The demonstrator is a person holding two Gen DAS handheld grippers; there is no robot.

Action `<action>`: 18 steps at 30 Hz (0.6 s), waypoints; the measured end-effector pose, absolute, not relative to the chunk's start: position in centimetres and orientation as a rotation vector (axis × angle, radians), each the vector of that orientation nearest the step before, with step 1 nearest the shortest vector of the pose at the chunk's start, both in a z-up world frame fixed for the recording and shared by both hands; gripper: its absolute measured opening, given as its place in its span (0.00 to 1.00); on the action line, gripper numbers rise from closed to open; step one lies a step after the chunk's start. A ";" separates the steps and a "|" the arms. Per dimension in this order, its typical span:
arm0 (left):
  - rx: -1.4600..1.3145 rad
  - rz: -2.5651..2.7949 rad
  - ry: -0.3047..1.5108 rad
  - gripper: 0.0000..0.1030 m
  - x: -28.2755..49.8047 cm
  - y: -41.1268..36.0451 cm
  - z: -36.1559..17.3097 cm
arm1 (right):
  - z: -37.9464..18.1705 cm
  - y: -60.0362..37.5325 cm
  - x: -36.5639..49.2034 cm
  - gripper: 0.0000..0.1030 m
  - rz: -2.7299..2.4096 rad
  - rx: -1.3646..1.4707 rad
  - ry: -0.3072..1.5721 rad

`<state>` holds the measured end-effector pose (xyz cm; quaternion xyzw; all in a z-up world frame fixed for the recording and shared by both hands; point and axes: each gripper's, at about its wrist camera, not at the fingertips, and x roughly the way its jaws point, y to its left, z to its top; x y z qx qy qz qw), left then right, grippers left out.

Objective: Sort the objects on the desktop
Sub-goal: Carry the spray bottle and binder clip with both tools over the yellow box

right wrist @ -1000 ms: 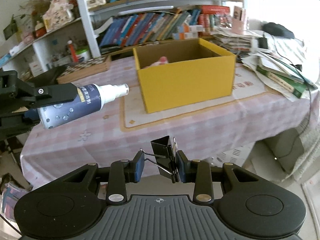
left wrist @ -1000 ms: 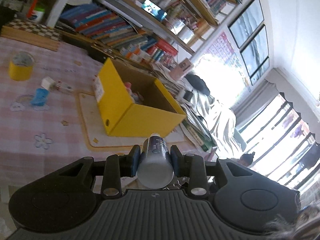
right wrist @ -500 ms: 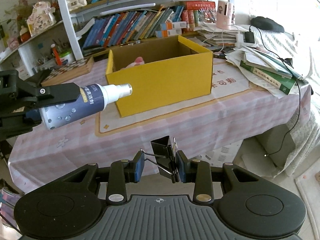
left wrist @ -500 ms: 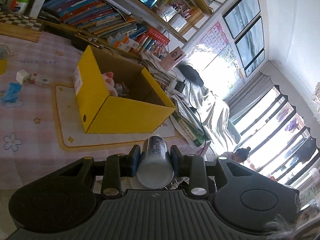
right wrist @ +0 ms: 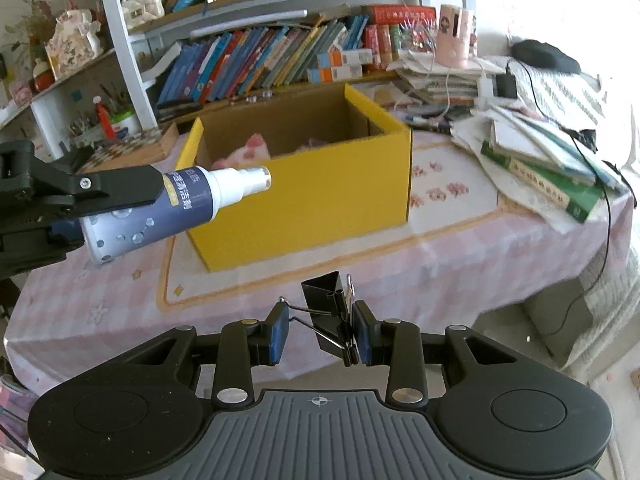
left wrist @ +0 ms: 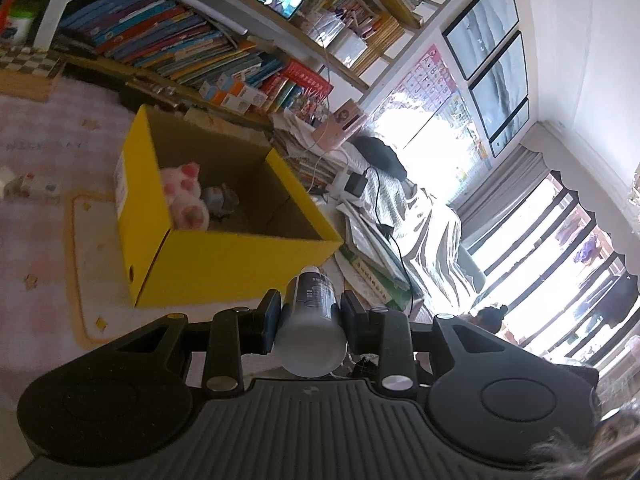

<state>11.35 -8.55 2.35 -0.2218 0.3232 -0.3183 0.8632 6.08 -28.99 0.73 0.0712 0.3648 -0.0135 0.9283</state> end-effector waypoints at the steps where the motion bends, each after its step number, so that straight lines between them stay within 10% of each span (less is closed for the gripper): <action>1: -0.462 -0.665 0.670 0.29 11.7 -8.9 2.5 | 1.0 -29.3 6.5 0.33 -0.022 0.146 0.739; 18: -0.391 -0.543 0.547 0.29 19.8 -13.3 4.4 | 4.8 -32.7 17.6 0.34 0.172 -0.059 0.594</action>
